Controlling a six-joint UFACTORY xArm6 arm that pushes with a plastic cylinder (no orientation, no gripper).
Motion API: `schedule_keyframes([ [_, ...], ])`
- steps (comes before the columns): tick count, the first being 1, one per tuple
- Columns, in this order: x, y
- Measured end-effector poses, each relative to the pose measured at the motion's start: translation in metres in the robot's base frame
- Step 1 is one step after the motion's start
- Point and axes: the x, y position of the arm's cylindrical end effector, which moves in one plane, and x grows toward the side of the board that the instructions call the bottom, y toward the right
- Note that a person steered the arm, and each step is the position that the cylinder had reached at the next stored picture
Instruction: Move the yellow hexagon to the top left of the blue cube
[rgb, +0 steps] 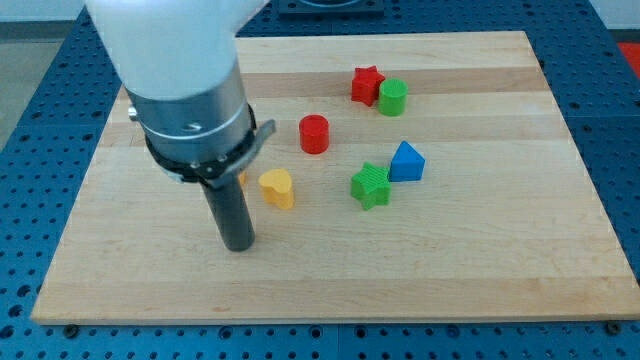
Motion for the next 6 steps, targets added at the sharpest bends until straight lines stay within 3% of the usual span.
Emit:
schedule_keyframes([
  [6, -0.145, -0.024],
])
